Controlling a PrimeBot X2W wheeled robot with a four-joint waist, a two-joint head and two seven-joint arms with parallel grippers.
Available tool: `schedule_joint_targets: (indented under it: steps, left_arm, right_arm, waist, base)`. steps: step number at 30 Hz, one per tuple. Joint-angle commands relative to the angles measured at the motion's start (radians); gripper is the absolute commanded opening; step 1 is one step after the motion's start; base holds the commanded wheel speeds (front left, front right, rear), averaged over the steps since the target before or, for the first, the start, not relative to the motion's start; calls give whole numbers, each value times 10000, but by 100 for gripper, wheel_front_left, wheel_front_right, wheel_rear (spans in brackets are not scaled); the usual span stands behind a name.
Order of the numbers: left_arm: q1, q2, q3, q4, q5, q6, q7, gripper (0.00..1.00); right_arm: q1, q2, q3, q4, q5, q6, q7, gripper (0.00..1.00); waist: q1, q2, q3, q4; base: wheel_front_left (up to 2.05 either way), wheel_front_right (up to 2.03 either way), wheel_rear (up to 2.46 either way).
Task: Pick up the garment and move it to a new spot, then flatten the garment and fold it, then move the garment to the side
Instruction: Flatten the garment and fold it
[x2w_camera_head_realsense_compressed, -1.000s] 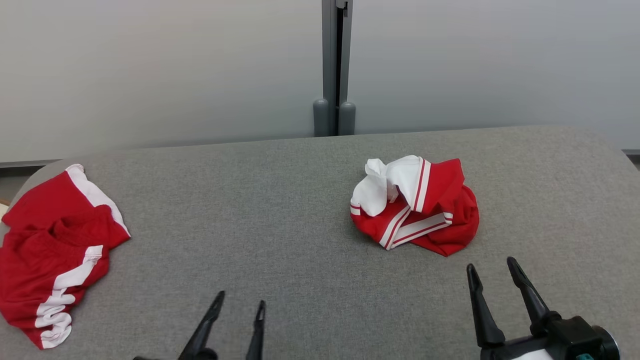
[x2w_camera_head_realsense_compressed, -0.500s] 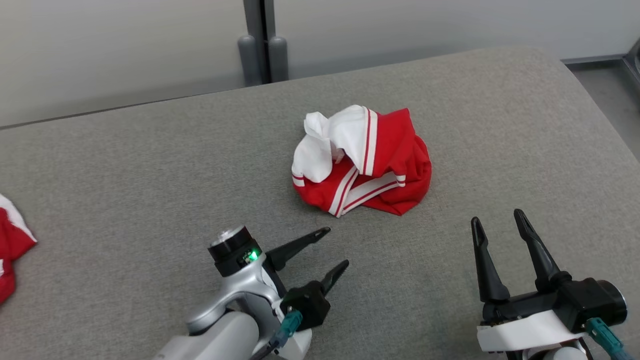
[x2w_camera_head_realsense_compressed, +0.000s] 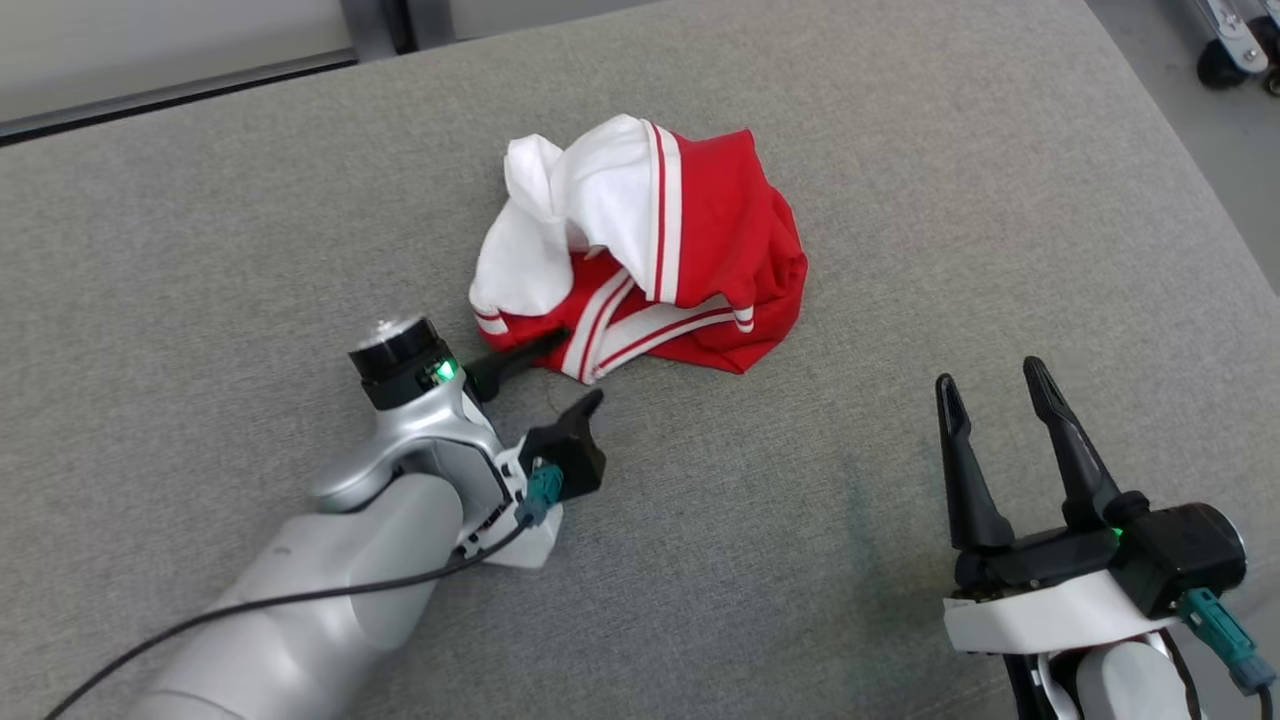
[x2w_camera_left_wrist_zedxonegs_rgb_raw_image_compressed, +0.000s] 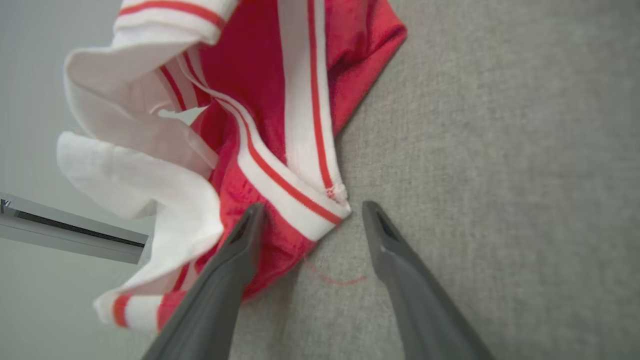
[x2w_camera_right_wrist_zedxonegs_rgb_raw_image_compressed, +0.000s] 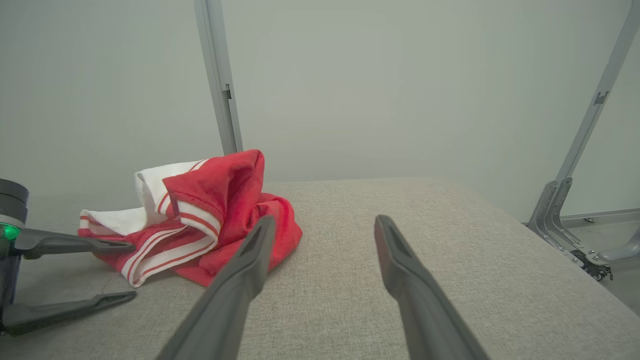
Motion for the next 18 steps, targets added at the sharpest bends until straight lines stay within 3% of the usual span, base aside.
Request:
schedule_joint_targets:
  steps: [1, 2, 3, 4, 8, 12, 15, 18]
  left_arm:
    - [-217, 135, -104, 622, 8, -92, 94, 100]
    - [-272, 109, -159, 899, -51, -161, 116, 85]
    - [-329, 58, -189, 1100, -136, -210, 117, 28]
    - [-363, -20, -233, 1244, -239, -289, 117, 0]
    - [-343, -247, -219, 1059, -794, -437, 71, 0]
    - [-119, -620, -239, 163, -2074, -587, 42, 0]
    - [73, -733, -953, -317, -3683, -590, 42, 0]
    - [-287, -804, -1608, -930, -5988, -594, 163, 0]
  right_arm:
    - [-168, -21, -15, -22, -26, -5, -10, 100]
    - [-199, -23, -38, -36, -38, -5, -10, 100]
    - [-235, -15, -47, -46, -37, -5, -10, 100]
    - [-264, -13, -58, -57, -30, -5, -10, 100]
    - [-254, -17, -97, -31, -34, -5, -10, 100]
    - [7, -18, -121, 107, -51, -5, -10, 100]
    - [120, -15, 44, 171, 9, -5, -10, 100]
    - [234, -18, 211, 201, 153, -5, -10, 100]
  waist:
    - [0, 0, 161, -161]
    - [0, 0, 180, -188]
    - [0, 0, 188, -215]
    - [0, 0, 178, -236]
    - [0, 0, 57, -268]
    - [0, 0, -359, -255]
    - [0, 0, -798, -378]
    - [0, 0, -1206, -608]
  base:
    - [0, 0, 0]
    - [0, 0, 0]
    - [0, 0, 0]
    - [0, 0, 0]
    - [0, 0, 0]
    - [0, 0, 0]
    - [0, 0, 0]
    - [0, 0, 0]
